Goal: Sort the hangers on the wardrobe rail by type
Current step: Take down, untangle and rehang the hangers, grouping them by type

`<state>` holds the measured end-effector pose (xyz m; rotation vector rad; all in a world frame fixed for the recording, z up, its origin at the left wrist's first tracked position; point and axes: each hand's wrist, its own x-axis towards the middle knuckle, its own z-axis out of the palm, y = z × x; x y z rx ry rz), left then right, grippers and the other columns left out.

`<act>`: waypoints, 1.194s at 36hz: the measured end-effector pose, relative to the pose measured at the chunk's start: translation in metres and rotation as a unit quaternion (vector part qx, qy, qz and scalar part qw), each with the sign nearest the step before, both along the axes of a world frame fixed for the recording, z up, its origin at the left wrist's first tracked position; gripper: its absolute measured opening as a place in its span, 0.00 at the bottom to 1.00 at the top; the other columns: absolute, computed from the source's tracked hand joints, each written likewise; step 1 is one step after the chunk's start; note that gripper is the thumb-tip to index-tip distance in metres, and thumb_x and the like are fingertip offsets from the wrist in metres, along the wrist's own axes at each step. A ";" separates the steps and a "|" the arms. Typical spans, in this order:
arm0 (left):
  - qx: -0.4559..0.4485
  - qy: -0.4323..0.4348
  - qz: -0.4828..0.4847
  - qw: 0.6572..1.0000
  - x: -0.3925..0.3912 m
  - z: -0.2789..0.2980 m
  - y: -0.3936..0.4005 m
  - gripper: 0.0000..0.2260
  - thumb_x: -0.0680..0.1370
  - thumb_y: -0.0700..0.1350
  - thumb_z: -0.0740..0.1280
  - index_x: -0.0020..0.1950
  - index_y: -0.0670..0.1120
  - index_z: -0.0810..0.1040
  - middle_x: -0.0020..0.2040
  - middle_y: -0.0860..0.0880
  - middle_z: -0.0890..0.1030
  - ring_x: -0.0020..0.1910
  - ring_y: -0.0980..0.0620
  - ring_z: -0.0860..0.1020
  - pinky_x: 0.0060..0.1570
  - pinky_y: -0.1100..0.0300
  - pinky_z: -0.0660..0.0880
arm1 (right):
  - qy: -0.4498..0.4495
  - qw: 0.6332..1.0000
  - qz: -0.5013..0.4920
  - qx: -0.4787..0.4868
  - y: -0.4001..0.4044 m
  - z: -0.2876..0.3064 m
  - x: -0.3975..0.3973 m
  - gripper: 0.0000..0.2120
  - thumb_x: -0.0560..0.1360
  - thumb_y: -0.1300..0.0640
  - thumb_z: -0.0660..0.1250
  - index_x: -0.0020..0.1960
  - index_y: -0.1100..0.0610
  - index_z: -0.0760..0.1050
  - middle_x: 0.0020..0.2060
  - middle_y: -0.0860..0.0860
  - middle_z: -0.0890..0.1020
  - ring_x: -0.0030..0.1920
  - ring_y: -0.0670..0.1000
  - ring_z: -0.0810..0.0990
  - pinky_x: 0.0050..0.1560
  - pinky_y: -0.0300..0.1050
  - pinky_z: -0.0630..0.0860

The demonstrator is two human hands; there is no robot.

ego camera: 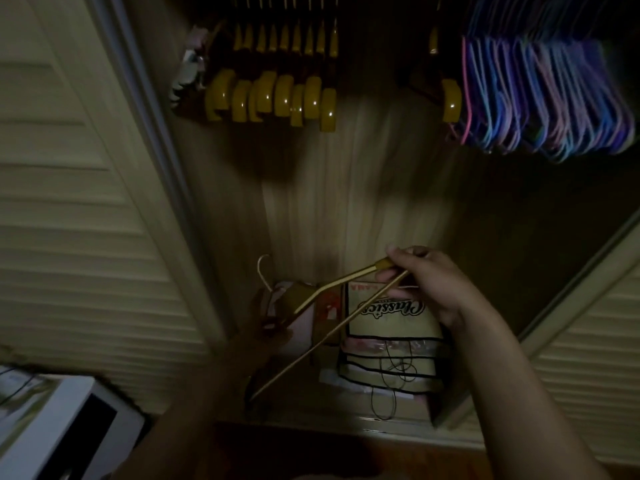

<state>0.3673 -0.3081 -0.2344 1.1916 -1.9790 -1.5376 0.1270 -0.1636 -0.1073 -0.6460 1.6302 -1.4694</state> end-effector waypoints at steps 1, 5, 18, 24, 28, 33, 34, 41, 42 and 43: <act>0.001 -0.015 0.004 1.000 0.005 0.000 -0.001 0.37 0.78 0.39 0.71 0.77 0.57 0.52 0.64 0.52 0.75 0.66 0.47 0.75 0.62 0.51 0.74 | -0.025 1.000 -0.009 -0.007 0.002 -0.001 -0.003 0.16 0.79 0.53 0.67 0.56 0.67 0.76 0.42 0.62 0.85 0.44 0.57 0.85 0.37 0.42 0.83; -0.036 -0.065 0.001 0.997 0.035 -0.002 -0.014 0.06 0.75 0.49 0.74 0.50 0.57 0.82 0.43 0.54 0.85 0.48 0.57 0.82 0.45 0.61 0.76 | -0.118 0.992 -0.033 -0.034 0.003 -0.005 -0.015 0.17 0.78 0.51 0.67 0.56 0.66 0.76 0.42 0.60 0.85 0.40 0.53 0.85 0.34 0.42 0.83; 0.069 0.089 -0.024 0.993 0.088 0.058 -0.022 0.20 0.64 0.59 0.79 0.43 0.44 0.84 0.36 0.39 0.79 0.35 0.45 0.78 0.37 0.56 0.73 | -0.248 0.954 -0.161 -0.054 0.014 -0.036 -0.045 0.16 0.77 0.45 0.68 0.56 0.57 0.76 0.45 0.53 0.83 0.42 0.49 0.80 0.28 0.39 0.78; 0.244 0.184 -0.042 0.951 0.092 0.088 -0.018 0.32 0.52 0.46 0.86 0.53 0.37 0.84 0.57 0.34 0.82 0.53 0.32 0.82 0.45 0.43 0.82 | -0.343 0.918 -0.193 -0.051 0.013 -0.066 -0.046 0.16 0.76 0.45 0.67 0.54 0.58 0.75 0.40 0.52 0.83 0.35 0.48 0.83 0.27 0.39 0.78; 0.247 0.192 -0.027 0.949 0.078 0.095 -0.014 0.37 0.54 0.42 0.85 0.59 0.32 0.77 0.58 0.33 0.82 0.56 0.33 0.82 0.50 0.45 0.82 | -0.244 0.949 -0.154 0.129 0.013 -0.102 -0.035 0.22 0.76 0.48 0.69 0.64 0.60 0.71 0.51 0.58 0.78 0.44 0.55 0.81 0.34 0.48 0.82; 0.142 0.091 0.018 0.985 0.018 0.072 -0.001 0.10 0.71 0.31 0.72 0.51 0.35 0.82 0.49 0.36 0.84 0.44 0.42 0.85 0.47 0.51 0.82 | -0.189 0.965 -0.042 0.176 -0.007 -0.104 0.010 0.16 0.82 0.51 0.63 0.66 0.58 0.72 0.59 0.57 0.78 0.54 0.61 0.82 0.55 0.62 0.80; 0.112 0.064 0.015 0.992 0.001 0.062 0.000 0.07 0.73 0.30 0.71 0.46 0.39 0.84 0.46 0.36 0.84 0.42 0.42 0.84 0.49 0.46 0.80 | -0.198 0.966 0.007 0.167 -0.012 -0.095 0.024 0.15 0.82 0.50 0.62 0.64 0.58 0.74 0.58 0.57 0.78 0.55 0.62 0.82 0.60 0.65 0.77; -0.097 -0.025 -0.082 0.992 -0.064 0.053 0.064 0.20 0.81 0.44 0.66 0.72 0.41 0.70 0.68 0.47 0.73 0.67 0.49 0.73 0.61 0.64 0.70 | -0.125 0.982 0.085 0.114 -0.037 -0.041 0.073 0.15 0.78 0.46 0.67 0.56 0.57 0.81 0.45 0.55 0.84 0.43 0.53 0.83 0.40 0.47 0.81; -0.125 -0.026 -0.105 0.986 -0.066 0.054 0.068 0.22 0.82 0.45 0.64 0.74 0.42 0.67 0.70 0.45 0.71 0.70 0.48 0.71 0.65 0.61 0.68 | -0.083 0.988 0.055 0.115 -0.036 -0.037 0.075 0.15 0.78 0.49 0.68 0.57 0.59 0.81 0.44 0.56 0.85 0.41 0.53 0.84 0.38 0.46 0.80; -0.142 -0.019 -0.133 0.981 -0.069 0.056 0.072 0.23 0.81 0.46 0.64 0.75 0.42 0.65 0.70 0.45 0.70 0.70 0.48 0.70 0.68 0.57 0.68 | -0.055 0.992 0.022 0.107 -0.034 -0.035 0.074 0.13 0.77 0.53 0.68 0.56 0.61 0.80 0.43 0.57 0.85 0.40 0.55 0.85 0.38 0.46 0.80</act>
